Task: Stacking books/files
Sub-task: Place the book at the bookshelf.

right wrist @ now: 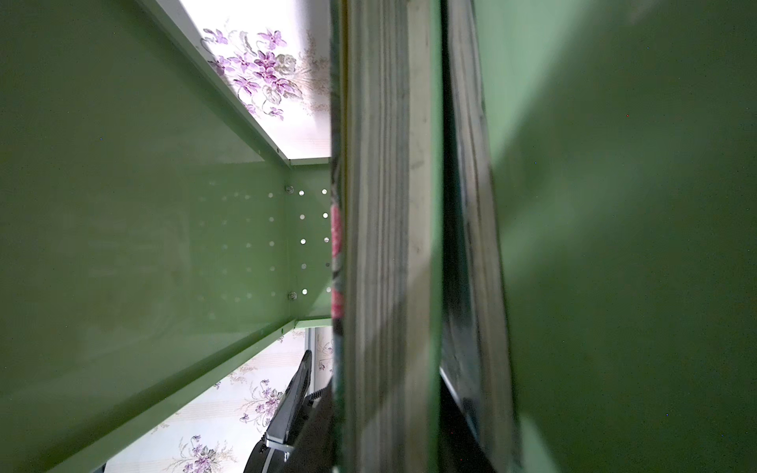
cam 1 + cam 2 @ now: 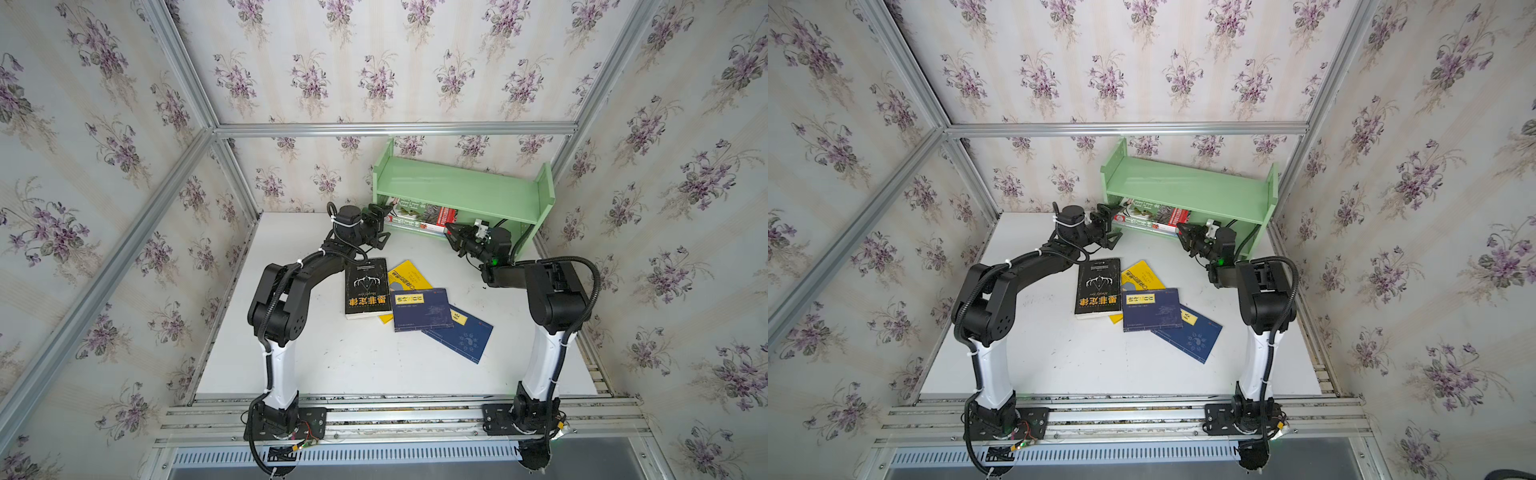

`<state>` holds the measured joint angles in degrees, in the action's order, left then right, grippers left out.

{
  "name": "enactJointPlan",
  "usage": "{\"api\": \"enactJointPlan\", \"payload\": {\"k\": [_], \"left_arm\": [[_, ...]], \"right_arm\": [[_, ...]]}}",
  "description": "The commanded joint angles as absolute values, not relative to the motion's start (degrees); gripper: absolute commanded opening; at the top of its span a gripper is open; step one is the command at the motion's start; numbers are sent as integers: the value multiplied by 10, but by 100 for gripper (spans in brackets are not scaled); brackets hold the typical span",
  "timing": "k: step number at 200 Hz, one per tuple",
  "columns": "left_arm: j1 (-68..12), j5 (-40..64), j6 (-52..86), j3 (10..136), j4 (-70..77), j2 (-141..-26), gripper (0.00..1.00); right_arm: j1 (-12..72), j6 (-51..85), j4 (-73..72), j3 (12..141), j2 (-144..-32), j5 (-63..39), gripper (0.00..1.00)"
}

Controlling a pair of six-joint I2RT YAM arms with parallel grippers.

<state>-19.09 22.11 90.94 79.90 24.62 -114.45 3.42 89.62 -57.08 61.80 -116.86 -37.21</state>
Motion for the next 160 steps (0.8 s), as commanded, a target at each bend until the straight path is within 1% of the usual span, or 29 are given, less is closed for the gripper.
{"api": "enactJointPlan", "payload": {"k": [1,23,46,76,98,127,160], "left_arm": [[-187,217,893,771,262,-1126,99],[-186,217,892,754,267,-1119,99],[-185,220,890,756,269,-1120,99],[-185,226,889,766,269,-1126,99],[-185,227,890,766,271,-1125,99],[-186,231,890,780,271,-1131,99],[-190,242,896,831,291,-1162,99]], "right_arm": [[34,890,-626,632,-1170,-357,14],[34,889,-621,635,-1171,-358,17],[34,889,-616,633,-1168,-352,27],[33,884,-601,628,-1158,-346,34],[34,863,-561,627,-1141,-342,39],[37,824,-490,627,-1118,-338,41],[38,826,-490,628,-1123,-334,42]]}}
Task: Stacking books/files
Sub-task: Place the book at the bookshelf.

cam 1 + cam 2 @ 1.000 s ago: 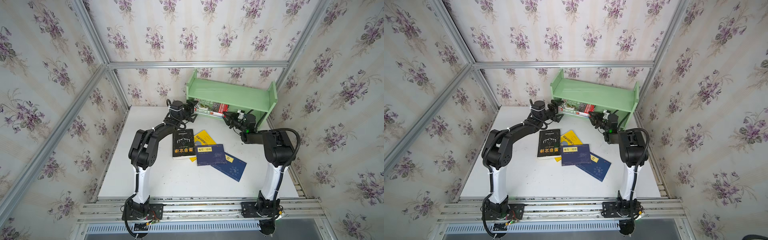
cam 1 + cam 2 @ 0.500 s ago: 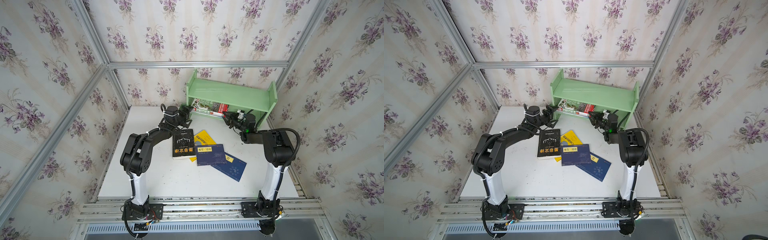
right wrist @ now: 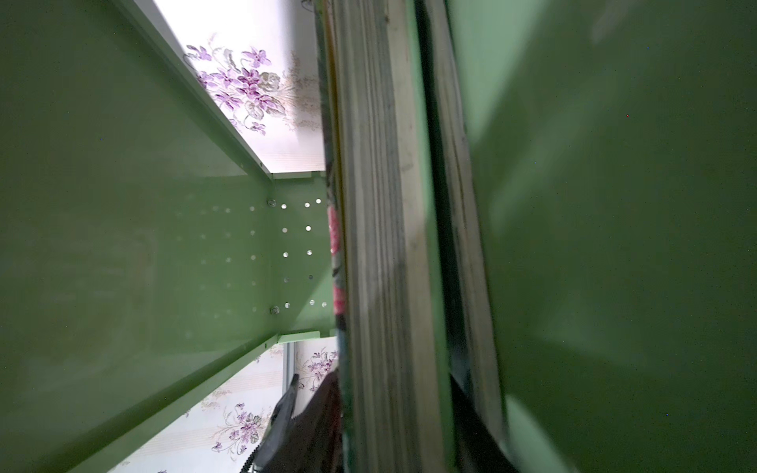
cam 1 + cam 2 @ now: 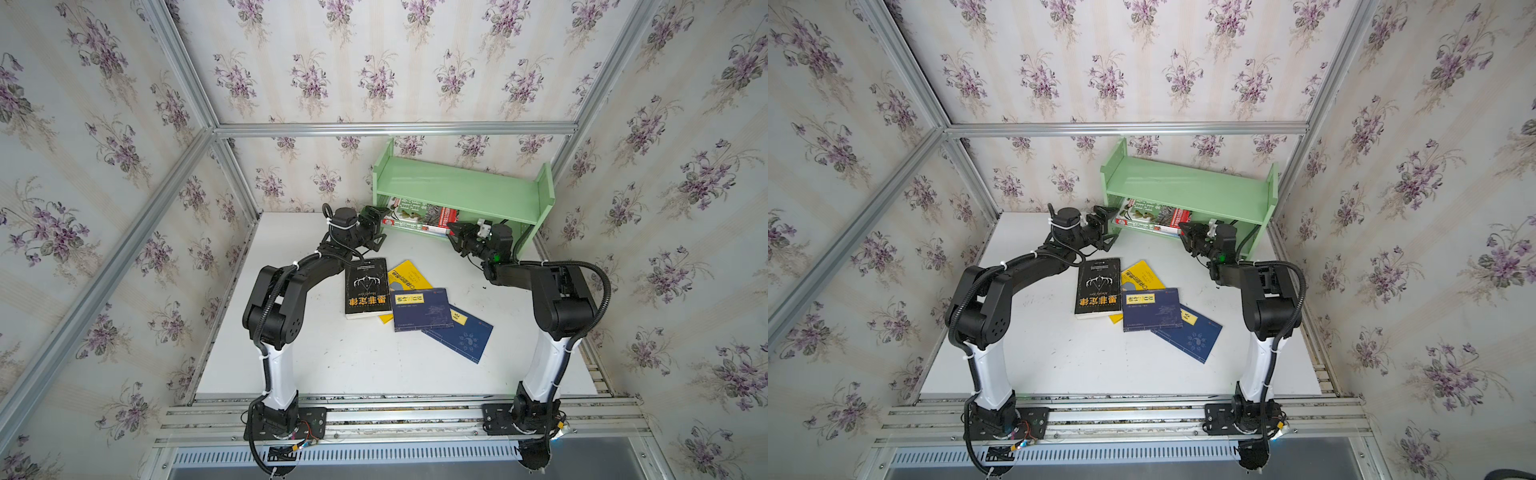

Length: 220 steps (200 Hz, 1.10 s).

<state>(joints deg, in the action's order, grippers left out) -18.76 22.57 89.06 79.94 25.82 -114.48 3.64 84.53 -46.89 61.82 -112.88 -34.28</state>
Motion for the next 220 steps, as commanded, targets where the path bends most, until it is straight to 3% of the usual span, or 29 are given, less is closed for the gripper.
{"api": "enactJointPlan", "payload": {"k": [1,101,220], "left_arm": [[-191,242,897,832,290,-1163,99],[-209,232,925,902,271,-1223,99],[-208,223,938,925,267,-1252,99]], "right_arm": [[38,826,-491,628,-1123,-334,41],[43,786,-430,644,-1109,-330,46],[43,652,-255,679,-1076,-321,51]]}}
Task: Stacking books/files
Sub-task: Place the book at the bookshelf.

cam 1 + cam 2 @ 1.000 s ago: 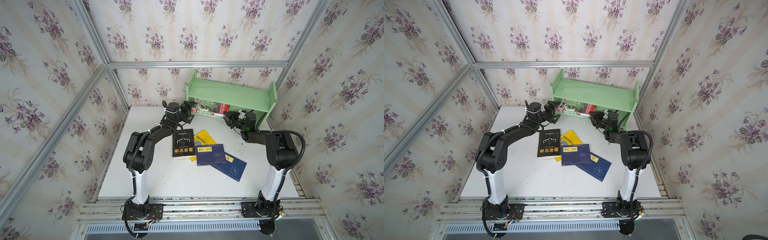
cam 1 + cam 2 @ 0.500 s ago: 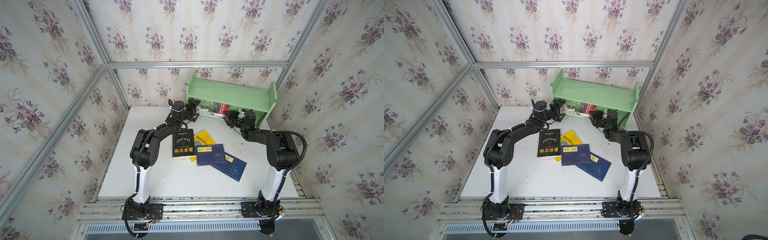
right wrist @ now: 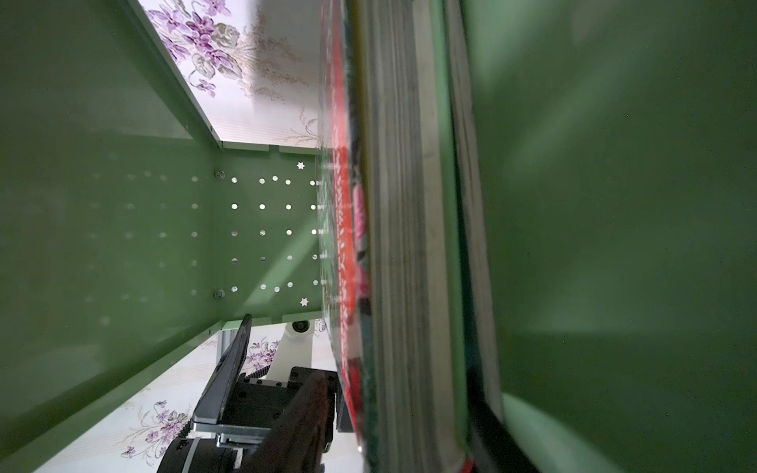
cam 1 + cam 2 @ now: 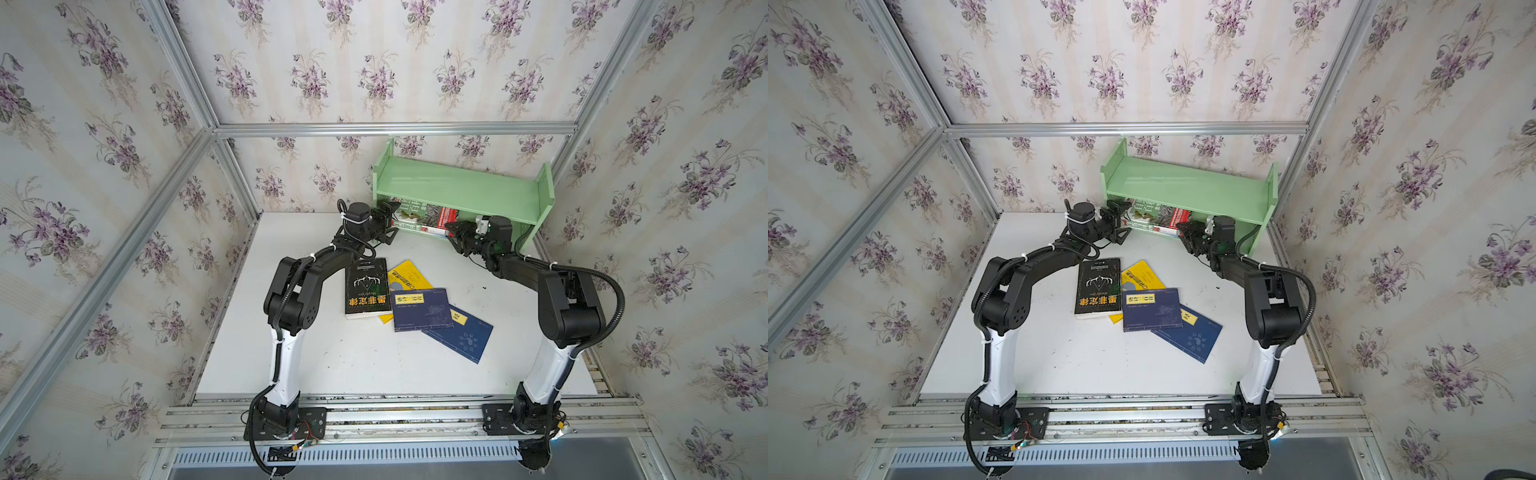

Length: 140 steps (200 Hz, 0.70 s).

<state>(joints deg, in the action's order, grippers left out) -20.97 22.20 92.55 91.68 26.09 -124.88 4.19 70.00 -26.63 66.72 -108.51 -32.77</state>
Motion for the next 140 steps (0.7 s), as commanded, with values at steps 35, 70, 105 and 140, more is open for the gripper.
{"api": "enactJointPlan", "payload": {"k": [35,70,105,140], "left_arm": [[-208,220,941,924,270,-1255,99],[-207,217,947,925,280,-1256,99],[-204,213,949,918,286,-1251,99],[-202,211,953,919,290,-1255,99]], "right_arm": [[43,606,-198,686,-1060,-309,52],[43,591,-177,691,-1059,-306,52],[42,589,-175,691,-1061,-303,52],[42,591,-177,693,-1064,-303,51]]}}
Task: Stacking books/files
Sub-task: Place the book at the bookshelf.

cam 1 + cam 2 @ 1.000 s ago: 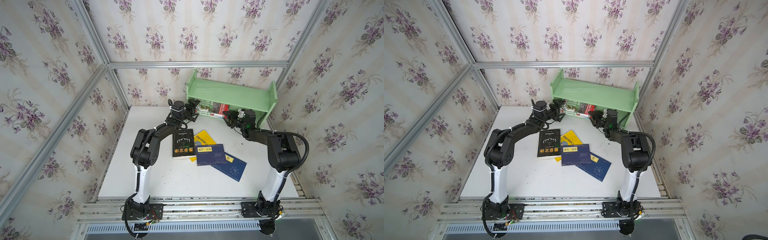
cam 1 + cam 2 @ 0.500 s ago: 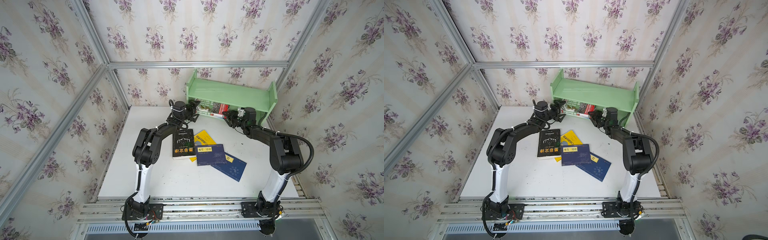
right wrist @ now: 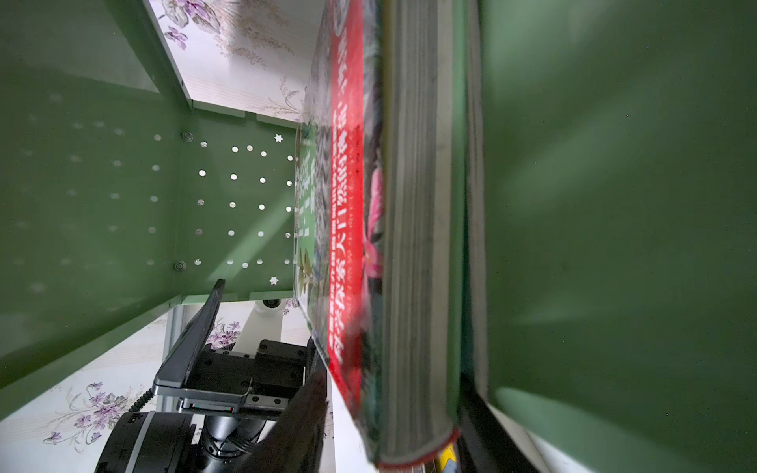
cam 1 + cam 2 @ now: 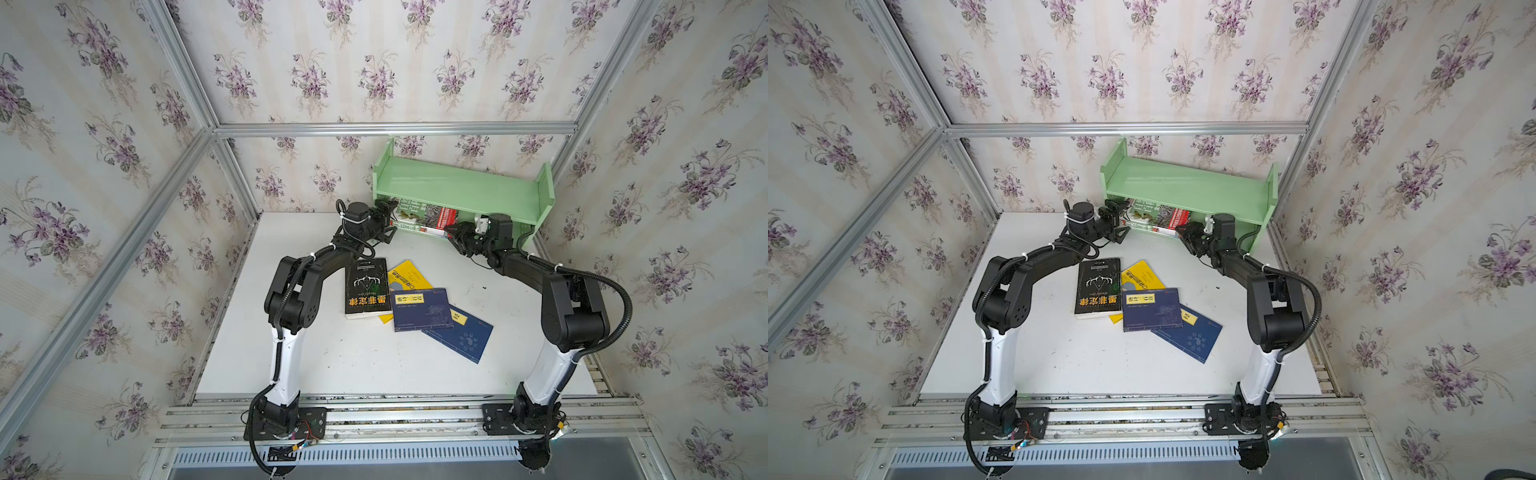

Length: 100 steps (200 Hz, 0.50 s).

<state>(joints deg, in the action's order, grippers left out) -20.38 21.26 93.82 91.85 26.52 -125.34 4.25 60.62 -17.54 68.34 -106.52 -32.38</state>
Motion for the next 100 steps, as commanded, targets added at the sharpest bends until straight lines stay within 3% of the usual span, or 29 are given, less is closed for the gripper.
{"api": "enactJointPlan", "payload": {"k": [1,100], "left_arm": [[-202,212,954,919,291,-1255,99],[-200,208,970,938,308,-1267,99]], "right_arm": [[42,591,-178,693,-1063,-303,51],[42,594,-174,690,-1063,-307,52]]}}
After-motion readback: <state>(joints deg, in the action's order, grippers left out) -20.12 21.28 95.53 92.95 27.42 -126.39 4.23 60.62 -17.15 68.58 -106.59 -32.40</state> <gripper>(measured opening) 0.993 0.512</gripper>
